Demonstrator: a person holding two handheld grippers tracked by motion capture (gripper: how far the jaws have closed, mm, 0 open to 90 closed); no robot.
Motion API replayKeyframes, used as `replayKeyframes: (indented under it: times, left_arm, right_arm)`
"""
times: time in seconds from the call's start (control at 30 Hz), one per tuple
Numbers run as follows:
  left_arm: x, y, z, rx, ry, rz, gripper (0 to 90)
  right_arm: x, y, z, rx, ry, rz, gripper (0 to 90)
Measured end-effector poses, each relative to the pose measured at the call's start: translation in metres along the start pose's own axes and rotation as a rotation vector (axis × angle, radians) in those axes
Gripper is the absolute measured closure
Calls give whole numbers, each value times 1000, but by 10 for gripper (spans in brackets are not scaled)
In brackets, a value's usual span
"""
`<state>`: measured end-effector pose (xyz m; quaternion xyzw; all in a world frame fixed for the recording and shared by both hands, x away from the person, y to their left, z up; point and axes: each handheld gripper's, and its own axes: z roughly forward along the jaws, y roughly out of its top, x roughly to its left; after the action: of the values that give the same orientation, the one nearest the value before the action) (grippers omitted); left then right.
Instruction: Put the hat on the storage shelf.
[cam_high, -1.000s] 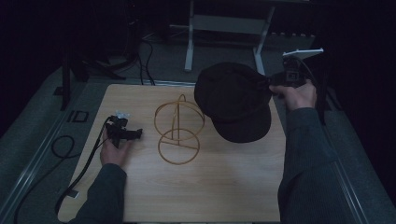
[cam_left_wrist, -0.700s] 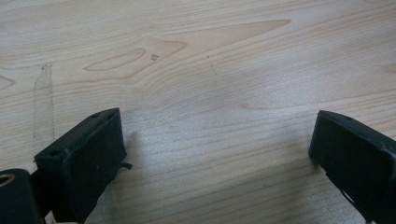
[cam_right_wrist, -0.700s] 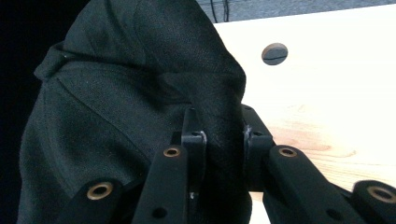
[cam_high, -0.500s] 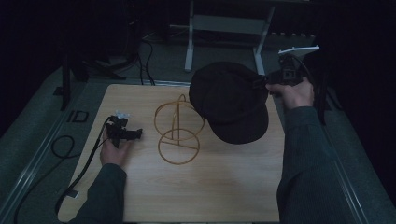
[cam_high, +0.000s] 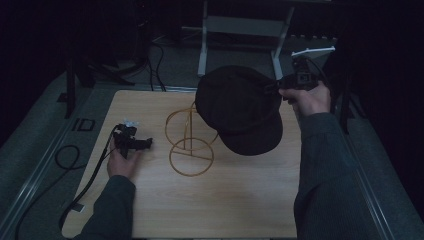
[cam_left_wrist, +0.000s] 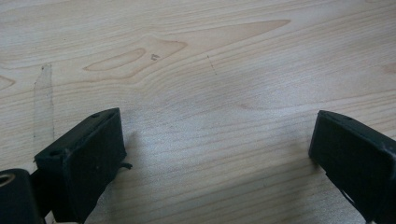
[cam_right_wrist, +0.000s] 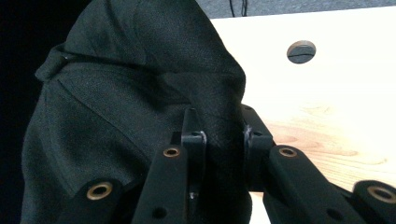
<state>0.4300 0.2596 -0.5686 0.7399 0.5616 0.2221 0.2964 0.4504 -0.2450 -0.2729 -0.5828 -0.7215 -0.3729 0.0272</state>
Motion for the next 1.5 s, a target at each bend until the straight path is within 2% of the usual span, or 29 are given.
replayKeyframes:
  times: [0.17, 0.37, 0.57, 1.0, 1.5]
  left_arm:
    - [0, 0, 0, 1, 0, 1, 31]
    - [0, 0, 0, 0, 0, 0, 31]
    - [0, 0, 0, 0, 0, 0, 31]
    - [0, 0, 0, 0, 0, 0, 31]
    - [0, 0, 0, 0, 1, 1, 31]
  right_arm:
    - [4, 0, 2, 7, 28, -7, 764]
    - [13, 0, 2, -2, 31, -29, 763]
    - [23, 2, 6, 4, 56, -48, 764]
    - [44, 5, 21, 33, 71, -84, 763]
    - [57, 6, 29, 52, 89, -109, 761]
